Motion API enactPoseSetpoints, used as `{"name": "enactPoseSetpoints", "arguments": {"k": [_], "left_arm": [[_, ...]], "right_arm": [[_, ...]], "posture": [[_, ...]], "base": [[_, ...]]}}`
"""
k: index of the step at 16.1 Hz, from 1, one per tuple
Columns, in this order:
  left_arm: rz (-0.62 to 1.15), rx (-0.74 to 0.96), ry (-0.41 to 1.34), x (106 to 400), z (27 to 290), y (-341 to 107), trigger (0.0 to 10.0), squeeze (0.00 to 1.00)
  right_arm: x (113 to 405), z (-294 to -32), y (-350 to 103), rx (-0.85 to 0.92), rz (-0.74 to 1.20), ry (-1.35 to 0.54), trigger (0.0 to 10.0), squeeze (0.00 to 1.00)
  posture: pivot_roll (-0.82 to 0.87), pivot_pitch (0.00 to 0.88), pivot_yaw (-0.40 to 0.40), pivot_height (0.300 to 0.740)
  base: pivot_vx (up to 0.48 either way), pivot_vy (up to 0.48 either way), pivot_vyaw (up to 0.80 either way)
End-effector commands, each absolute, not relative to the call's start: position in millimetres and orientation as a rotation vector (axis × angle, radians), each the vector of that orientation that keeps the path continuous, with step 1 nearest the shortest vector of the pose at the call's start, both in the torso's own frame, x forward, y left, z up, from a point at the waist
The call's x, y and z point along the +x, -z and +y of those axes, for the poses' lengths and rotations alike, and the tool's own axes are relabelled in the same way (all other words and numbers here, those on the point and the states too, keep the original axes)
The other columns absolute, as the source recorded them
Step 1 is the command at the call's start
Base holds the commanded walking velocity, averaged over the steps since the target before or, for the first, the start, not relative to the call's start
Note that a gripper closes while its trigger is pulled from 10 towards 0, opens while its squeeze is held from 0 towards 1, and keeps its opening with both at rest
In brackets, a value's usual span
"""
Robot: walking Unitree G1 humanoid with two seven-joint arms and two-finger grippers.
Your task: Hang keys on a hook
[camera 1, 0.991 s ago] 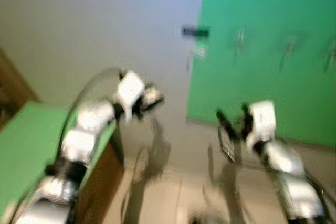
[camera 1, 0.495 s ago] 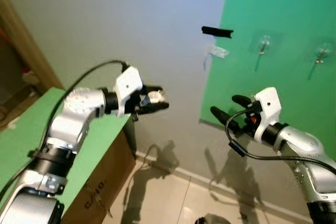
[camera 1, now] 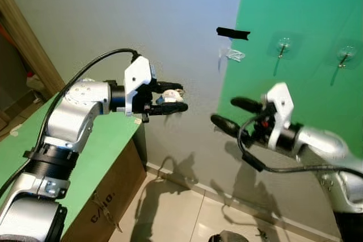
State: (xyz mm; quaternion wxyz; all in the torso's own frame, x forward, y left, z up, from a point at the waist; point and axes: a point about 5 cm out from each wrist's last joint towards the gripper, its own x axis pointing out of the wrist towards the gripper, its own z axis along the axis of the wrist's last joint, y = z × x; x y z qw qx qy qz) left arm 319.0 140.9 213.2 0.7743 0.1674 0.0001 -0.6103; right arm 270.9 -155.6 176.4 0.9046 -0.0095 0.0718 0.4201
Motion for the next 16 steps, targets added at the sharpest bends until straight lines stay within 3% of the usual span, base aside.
{"name": "enactPoseSetpoints", "arguments": {"k": [1, 8, 16], "left_arm": [[-0.023, 0.368, 1.343, 319.7, 138.9, -222.4, 10.0, 0.0], [-0.037, 0.334, 1.385, 329.4, 124.8, -235.8, 10.0, 0.0], [-0.071, 0.354, 1.42, 337.2, 118.0, -252.4, 10.0, 0.0]], "right_arm": [[270.2, -150.4, -183.1, -0.029, 0.139, -0.906, 10.0, 0.0], [273.8, -126.1, -208.4, -0.07, 0.115, -1.074, 10.0, 0.0], [277.1, -116.4, -206.7, -0.103, 0.146, -1.151, 10.0, 0.0]], "posture": [[-0.16, 0.0, 0.055, 0.722], [-0.15, 0.0, 0.059, 0.722], [-0.15, 0.0, 0.069, 0.722]], "base": [[0.0, 0.0, 0.0], [0.0, 0.0, 0.0], [0.0, 0.0, 0.0]]}}
